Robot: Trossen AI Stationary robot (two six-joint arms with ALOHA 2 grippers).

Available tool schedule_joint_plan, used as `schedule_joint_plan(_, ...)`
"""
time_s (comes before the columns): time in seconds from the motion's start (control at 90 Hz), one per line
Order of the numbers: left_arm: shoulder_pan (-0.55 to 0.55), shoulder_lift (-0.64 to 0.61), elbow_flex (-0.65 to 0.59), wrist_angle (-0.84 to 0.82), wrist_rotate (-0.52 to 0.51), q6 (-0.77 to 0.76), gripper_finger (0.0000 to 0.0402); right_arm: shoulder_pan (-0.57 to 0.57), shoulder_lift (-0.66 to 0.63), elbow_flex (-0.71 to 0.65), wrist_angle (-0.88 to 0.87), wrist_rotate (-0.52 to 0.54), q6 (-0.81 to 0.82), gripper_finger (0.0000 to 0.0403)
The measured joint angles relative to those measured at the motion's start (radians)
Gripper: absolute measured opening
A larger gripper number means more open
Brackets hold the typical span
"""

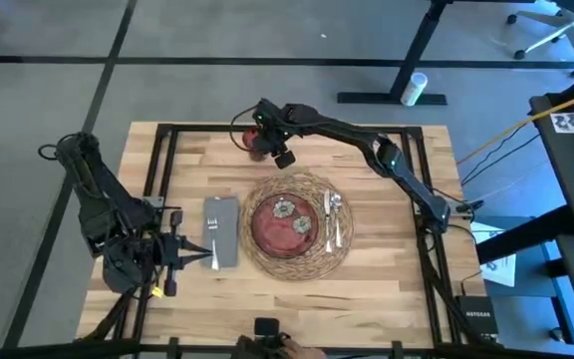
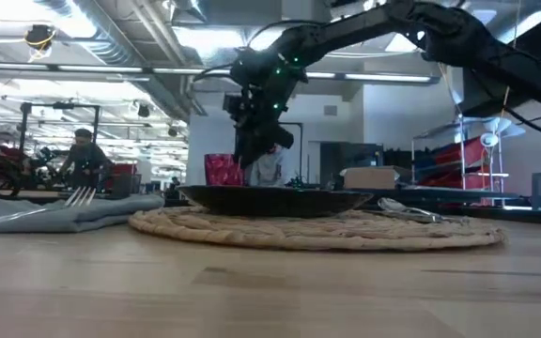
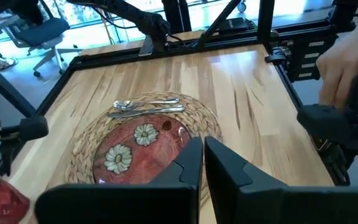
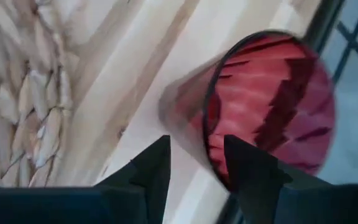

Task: Set table place
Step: Move the red cup to the top right of the brown placemat

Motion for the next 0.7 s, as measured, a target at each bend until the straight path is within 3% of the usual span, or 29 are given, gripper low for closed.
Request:
schedule_joint_plan(0.111,0.000,0.001,0.000,-0.013,0.000,-0.001,0.0000,0.003,0.000,0.000,-0.002,0.006,-0.036,0.0113)
schedule_joint_plan(0.333,-0.002,0.002,0.000,-0.012,0.000,-0.010,0.0000,-0.011,-0.004,0.007,-0.023,0.018,-0.067,0.0010)
schedule_joint_plan(0.7,-0.002,0.007,0.000,-0.014,0.000,-0.009,0.0000,-0.030,-0.045,0.009,-0.315,0.036,-0.061,0.0004)
